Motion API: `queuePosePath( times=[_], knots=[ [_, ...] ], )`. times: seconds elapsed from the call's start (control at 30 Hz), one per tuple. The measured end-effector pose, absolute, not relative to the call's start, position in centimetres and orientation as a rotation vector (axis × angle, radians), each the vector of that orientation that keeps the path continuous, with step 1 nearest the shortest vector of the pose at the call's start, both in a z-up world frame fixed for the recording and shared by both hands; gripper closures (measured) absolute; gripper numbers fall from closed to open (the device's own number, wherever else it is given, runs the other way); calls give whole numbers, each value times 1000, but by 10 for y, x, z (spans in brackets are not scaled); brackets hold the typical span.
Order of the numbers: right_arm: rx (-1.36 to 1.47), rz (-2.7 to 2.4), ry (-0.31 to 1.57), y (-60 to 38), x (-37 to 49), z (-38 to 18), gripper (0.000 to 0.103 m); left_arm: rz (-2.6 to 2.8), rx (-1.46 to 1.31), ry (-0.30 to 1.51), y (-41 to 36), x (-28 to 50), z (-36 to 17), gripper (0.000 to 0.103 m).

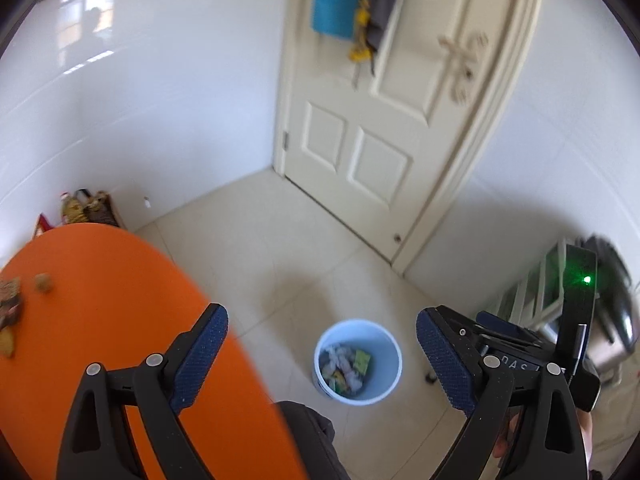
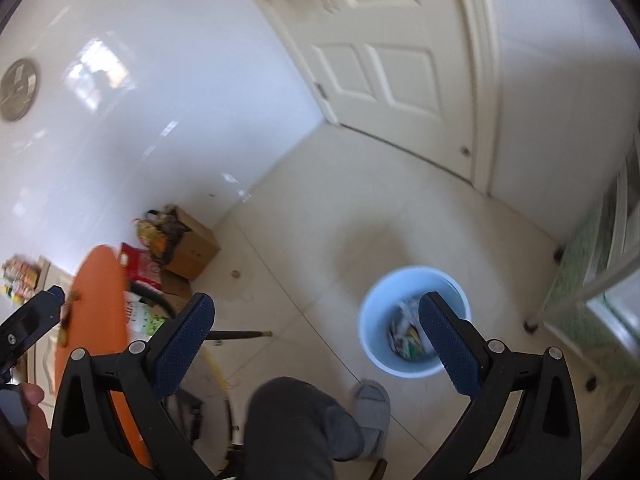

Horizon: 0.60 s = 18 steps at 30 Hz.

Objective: Collect trash
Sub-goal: 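Move both tools back to the orange table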

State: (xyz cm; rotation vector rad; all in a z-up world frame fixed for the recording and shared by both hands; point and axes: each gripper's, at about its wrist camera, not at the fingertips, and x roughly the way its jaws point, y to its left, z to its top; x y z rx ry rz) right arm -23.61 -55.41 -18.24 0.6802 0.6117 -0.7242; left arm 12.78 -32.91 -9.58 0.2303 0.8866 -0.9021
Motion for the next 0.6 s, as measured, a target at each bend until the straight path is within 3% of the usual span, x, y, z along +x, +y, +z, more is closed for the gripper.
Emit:
queuePosePath(
  times=[0.27, 0.6],
  knots=[
    [493, -599, 556, -460, -173, -112, 0, -753, 76, 769, -159, 83, -30, 7],
    [291, -401, 539, -341, -91, -70, 0, -505, -23, 663, 0, 25, -19, 7]
  ],
)
